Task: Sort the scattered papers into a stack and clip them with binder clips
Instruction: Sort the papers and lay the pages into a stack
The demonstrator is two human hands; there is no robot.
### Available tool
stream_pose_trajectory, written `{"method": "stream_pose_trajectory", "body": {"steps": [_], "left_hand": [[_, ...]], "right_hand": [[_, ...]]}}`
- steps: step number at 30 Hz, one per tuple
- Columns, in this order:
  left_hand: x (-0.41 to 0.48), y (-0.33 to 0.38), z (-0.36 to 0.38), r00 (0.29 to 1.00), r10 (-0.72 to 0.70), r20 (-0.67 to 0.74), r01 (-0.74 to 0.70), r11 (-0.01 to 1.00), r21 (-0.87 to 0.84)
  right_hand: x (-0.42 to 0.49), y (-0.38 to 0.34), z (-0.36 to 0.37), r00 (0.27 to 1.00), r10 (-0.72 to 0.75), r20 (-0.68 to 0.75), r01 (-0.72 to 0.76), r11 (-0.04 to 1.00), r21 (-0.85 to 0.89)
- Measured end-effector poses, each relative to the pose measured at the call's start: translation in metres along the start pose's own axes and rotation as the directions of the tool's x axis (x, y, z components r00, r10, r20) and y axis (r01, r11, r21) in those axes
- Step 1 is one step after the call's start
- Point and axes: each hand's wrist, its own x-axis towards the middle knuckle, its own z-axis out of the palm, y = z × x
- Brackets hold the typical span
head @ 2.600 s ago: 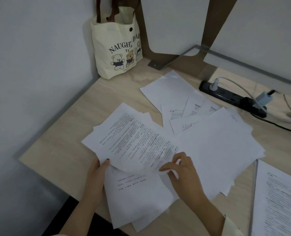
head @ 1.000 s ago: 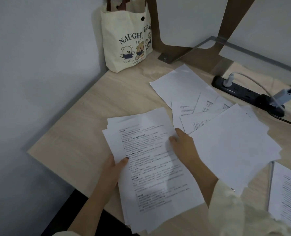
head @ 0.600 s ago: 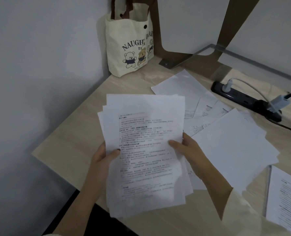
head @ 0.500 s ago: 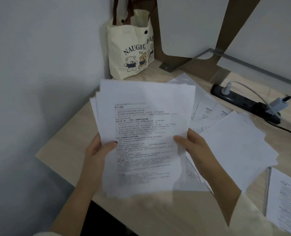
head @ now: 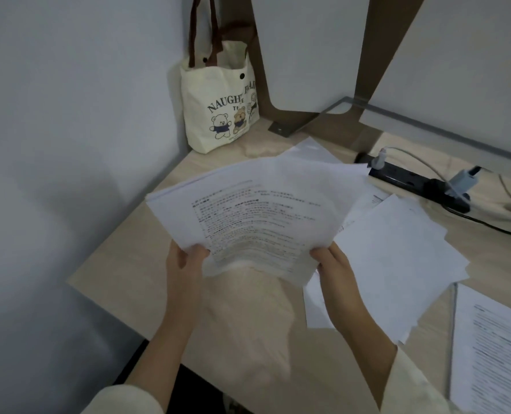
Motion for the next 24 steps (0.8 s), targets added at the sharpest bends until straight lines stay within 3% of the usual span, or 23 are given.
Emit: {"method": "stream_pose_trajectory", "body": {"steps": [5, 11, 16, 24], "left_hand": [[-0.012, -0.004, 0.008, 0.998, -0.033, 0.052, 0.029, 0.997, 0.077], [-0.035, 0.001, 0.045, 0.977, -0.074, 0.199, 0.04, 0.985, 0.168], [-0.076, -0.027, 0.117, 0.878, -0.211, 0.431, 0.086, 0.953, 0.292], [-0.165, -0.087, 0.228, 0.635, -0.401, 0.66, 0.036, 0.869, 0.494]], "right_hand": [[-0.012, 0.008, -0.009, 0.998, 0.054, -0.007, -0.055, 0.998, -0.01], [-0.035, 0.013, -0.089, 0.979, 0.036, -0.199, -0.042, 0.999, -0.023], [-0.068, 0.051, -0.183, 0.897, 0.195, -0.396, -0.207, 0.978, 0.013], [-0.138, 0.106, -0.31, 0.669, 0.346, -0.658, -0.38, 0.92, 0.098]]}}
